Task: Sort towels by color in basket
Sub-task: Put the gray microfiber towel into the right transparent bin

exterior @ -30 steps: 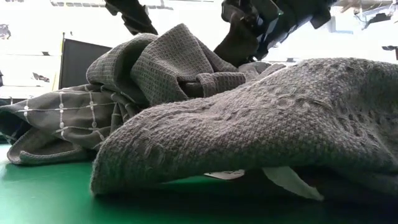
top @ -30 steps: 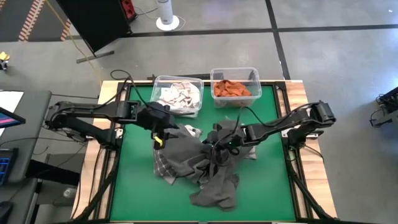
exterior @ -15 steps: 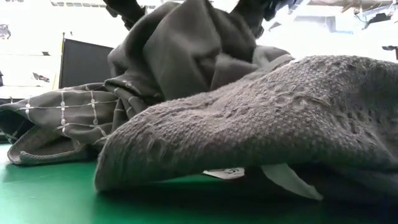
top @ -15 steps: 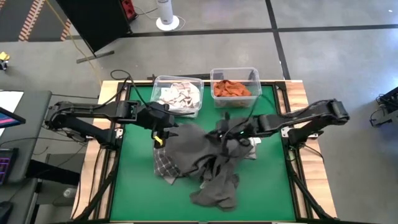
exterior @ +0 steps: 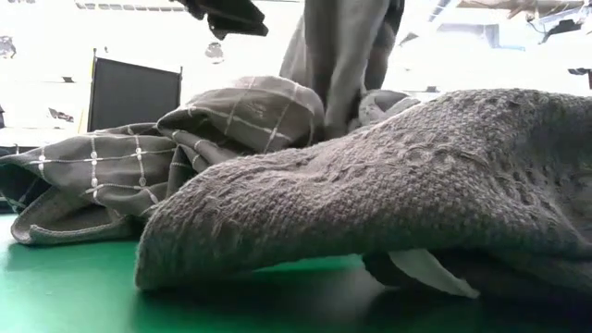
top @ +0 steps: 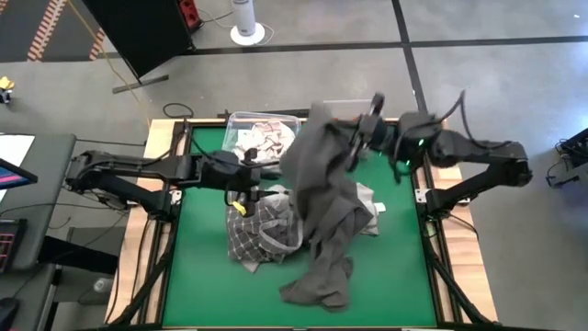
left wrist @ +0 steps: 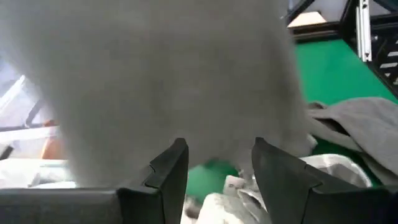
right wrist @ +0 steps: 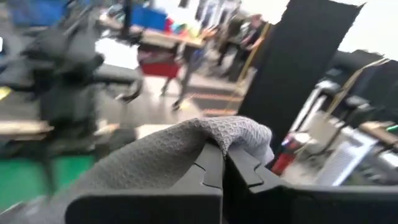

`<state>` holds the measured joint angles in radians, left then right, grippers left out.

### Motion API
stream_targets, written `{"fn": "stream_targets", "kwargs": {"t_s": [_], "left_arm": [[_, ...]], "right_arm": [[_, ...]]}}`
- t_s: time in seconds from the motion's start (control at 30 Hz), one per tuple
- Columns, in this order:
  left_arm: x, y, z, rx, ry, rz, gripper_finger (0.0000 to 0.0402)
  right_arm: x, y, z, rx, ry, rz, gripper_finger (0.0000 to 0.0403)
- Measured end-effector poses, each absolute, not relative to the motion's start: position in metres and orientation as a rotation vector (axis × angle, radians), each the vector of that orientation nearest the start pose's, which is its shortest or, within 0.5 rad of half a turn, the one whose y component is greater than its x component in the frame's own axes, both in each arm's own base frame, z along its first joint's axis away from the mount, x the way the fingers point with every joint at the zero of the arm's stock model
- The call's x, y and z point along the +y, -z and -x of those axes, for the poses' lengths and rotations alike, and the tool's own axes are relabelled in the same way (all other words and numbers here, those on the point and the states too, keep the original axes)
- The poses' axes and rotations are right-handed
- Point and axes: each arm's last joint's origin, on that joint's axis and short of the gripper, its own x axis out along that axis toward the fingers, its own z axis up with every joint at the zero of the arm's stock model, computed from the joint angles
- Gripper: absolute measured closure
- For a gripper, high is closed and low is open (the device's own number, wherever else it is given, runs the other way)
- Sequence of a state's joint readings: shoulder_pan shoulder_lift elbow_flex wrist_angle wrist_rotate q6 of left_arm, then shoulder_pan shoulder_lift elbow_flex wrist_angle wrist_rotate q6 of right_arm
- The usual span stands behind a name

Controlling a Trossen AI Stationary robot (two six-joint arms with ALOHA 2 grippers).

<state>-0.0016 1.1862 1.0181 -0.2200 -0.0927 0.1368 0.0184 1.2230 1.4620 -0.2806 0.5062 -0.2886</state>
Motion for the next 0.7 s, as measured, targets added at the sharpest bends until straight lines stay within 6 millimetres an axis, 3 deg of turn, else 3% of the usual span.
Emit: {"fn": "stream_targets", "kwargs": {"t_s": [0.17, 0.43, 0.7], "left_arm": [[0.006, -0.319, -0.263, 0.369, -0.146, -0.165, 0.0233], [0.001, -0.33, -0.261, 0.28, -0.166, -0.143, 0.0233], [-0.002, -0.33, -0.26, 0.284, -0.183, -0.151, 0.0233]], "right_arm": [[-0.032, -0.501, -0.238, 0.053, 0.591, 0.387, 0.0384], [-0.058, -0.55, -0.205, 0.011, 0.85, 0.527, 0.0384], [-0.068, -0.573, -0.171, 0.122, 1.025, 0.564, 0.0384]]}}
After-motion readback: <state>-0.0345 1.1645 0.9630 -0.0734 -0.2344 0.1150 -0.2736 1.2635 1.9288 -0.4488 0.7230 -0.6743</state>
